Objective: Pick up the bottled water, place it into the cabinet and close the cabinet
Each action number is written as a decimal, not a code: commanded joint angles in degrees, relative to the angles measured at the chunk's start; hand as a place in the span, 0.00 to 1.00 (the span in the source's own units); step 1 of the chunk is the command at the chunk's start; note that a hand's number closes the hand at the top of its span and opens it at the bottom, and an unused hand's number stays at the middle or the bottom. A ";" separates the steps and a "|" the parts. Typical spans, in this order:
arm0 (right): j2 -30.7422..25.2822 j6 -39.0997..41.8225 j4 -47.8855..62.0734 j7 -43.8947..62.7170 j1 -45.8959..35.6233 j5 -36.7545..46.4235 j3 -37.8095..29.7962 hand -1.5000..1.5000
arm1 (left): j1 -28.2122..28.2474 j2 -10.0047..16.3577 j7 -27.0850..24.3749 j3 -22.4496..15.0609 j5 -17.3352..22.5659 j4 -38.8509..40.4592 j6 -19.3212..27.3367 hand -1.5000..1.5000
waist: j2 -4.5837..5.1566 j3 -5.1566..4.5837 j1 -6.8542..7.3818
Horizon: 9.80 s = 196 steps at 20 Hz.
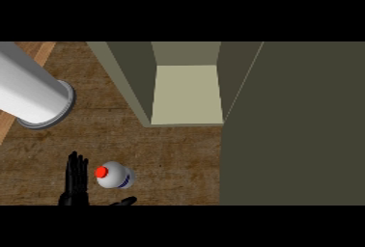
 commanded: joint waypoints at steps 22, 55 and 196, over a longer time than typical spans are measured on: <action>-0.48 1.74 -6.75 0.05 5.68 -2.44 -1.02 0.00 | -21.63 -0.24 -25.16 5.71 17.20 44.59 -18.15 1.00 | 0.15 -0.01 -0.05; 1.71 2.80 -5.23 -0.66 6.20 -0.74 1.38 0.00 | -31.01 -0.23 -5.01 -12.37 23.71 24.37 -9.94 1.00 | 0.06 0.05 0.24; -14.30 18.74 -9.26 6.33 -1.58 13.40 34.52 1.00 | -0.20 35.39 -2.87 -11.62 44.65 -24.27 -15.24 0.00 | -0.54 -0.80 4.45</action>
